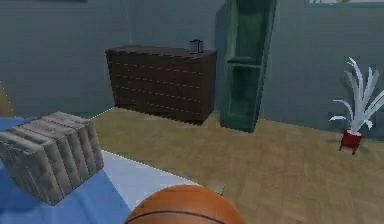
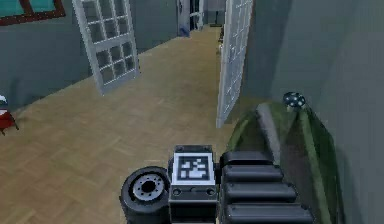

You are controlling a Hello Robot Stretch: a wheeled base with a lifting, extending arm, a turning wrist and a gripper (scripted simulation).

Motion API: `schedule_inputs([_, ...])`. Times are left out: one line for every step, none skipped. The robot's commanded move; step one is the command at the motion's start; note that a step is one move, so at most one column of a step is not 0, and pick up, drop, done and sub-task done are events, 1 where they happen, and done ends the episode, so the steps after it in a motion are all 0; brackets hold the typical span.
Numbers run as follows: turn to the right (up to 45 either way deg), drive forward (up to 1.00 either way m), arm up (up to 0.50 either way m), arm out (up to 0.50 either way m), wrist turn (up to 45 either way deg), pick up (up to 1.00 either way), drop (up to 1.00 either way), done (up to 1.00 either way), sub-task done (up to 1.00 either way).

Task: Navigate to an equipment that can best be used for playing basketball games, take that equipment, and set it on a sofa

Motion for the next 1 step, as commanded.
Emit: schedule_inputs([-45.0,0.0,0.0,0.0,0.0,0.0,0.0,0.0,0.0])
